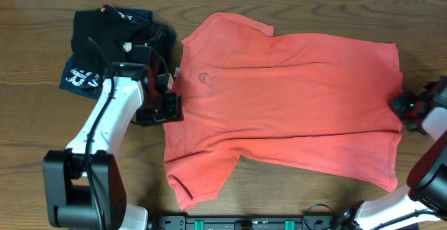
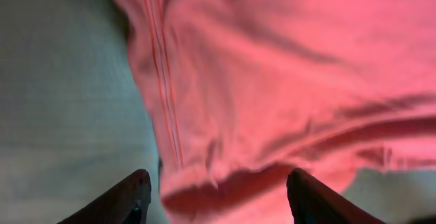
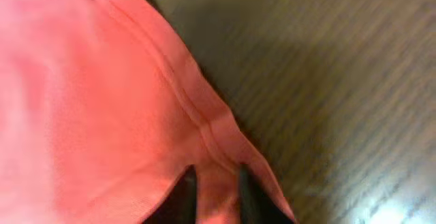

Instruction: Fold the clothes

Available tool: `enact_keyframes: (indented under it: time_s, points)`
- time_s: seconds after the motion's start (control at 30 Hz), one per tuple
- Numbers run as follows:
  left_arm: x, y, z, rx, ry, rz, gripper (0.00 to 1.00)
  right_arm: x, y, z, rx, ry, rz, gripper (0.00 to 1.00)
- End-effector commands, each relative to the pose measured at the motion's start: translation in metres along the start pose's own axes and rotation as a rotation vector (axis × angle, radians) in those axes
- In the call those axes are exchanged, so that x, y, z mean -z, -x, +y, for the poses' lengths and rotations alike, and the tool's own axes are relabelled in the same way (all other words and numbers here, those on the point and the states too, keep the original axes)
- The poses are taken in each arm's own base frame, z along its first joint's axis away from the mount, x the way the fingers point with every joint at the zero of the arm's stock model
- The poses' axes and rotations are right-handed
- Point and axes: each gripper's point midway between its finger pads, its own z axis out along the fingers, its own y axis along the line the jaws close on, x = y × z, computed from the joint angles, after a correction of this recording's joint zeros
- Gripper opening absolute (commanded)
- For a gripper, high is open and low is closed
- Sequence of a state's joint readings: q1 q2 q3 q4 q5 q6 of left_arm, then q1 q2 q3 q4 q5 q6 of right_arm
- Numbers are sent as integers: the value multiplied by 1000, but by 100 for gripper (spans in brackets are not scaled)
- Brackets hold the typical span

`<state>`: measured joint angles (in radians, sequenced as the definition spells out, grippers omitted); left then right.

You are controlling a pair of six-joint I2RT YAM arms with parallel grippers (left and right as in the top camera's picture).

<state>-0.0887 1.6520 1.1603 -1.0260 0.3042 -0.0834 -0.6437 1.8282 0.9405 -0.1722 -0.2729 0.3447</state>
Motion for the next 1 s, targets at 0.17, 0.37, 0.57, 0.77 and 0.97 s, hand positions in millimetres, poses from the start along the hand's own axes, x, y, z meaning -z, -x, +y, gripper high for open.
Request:
enact_keyframes:
  time_s: [0.17,0.37,0.57,0.77,0.97]
  points:
    - [-13,-58,-2,32,-40,215,66,61,25,70,30,449,8,39]
    - [-35,-105,-6,85,-108,368,66,107,23,79,29,447,-15,41]
    - [-56,-137,5,121,-94,443,66,142,4,78,4,384,6,43]
    - [-66,-148,6,145,-110,460,61,147,-24,55,9,242,81,43]
    - [-68,-154,8,171,-102,473,41,146,-33,44,-13,186,116,42]
